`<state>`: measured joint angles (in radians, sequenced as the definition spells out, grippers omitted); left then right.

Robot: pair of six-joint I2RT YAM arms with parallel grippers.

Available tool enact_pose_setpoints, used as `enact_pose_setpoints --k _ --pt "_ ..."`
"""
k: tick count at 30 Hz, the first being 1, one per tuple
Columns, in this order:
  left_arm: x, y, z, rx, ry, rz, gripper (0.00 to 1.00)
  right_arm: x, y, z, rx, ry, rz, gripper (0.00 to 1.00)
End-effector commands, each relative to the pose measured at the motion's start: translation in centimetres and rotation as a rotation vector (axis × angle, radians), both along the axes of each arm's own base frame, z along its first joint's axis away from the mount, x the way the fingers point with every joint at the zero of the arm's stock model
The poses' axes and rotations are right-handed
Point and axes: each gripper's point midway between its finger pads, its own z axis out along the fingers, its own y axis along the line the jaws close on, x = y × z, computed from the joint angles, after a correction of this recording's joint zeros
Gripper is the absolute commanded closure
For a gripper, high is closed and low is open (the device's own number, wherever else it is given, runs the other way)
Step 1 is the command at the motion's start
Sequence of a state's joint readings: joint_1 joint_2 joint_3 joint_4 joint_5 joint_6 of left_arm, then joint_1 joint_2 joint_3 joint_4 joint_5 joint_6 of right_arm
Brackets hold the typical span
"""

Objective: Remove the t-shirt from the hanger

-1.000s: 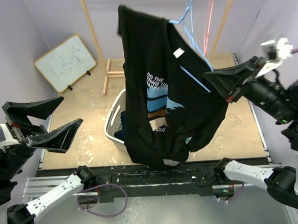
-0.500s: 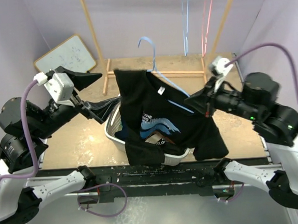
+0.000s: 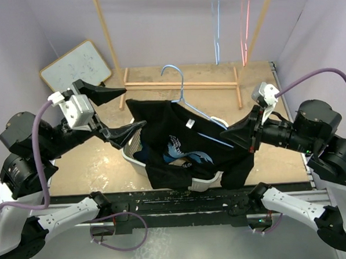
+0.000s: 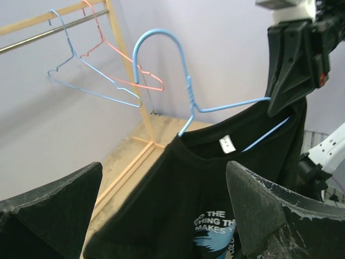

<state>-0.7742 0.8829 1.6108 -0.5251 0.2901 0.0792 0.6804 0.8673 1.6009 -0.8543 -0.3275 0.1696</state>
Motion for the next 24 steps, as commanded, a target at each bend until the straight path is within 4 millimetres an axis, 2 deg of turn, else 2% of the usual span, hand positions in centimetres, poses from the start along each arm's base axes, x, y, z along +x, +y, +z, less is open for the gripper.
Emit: enact_pose_setpoints --k 1,7,10,19,20,22,23,24 --pt "-0.2 -0.7 -0.2 0.019 -0.057 -0.04 0.01 -2.9 1.4 2.9 0.082 -0.087 0.195 1.0" --pt "0.4 -2.6 -1.7 0.064 -0.029 -0.099 0.01 -4.4 1.7 2.8 0.088 -0.102 0.281 1.0" --pt "0.5 -3.6 -2.5 0.079 -0.02 -0.135 0.01 -4.2 1.6 2.8 0.081 -0.107 0.272 1.0" --pt "0.2 -6.4 -4.5 0.1 0.014 -0.276 0.09 -3.6 2.5 2.5 0.076 -0.091 0.297 1.0" --pt "0.2 -6.7 -4.8 0.104 0.02 -0.294 0.11 -3.6 2.7 2.5 0.078 -0.087 0.305 1.0" --pt "0.2 -7.5 -5.4 0.119 0.035 -0.327 0.23 -3.5 3.0 2.4 0.08 -0.081 0.314 1.0" --pt "0.3 -7.8 -5.8 0.129 0.042 -0.34 0.32 -3.3 3.2 2.4 0.08 -0.08 0.315 1.0" --pt "0.5 -8.0 -5.9 0.137 0.046 -0.34 0.45 -3.1 3.3 2.3 0.077 -0.075 0.313 1.0"
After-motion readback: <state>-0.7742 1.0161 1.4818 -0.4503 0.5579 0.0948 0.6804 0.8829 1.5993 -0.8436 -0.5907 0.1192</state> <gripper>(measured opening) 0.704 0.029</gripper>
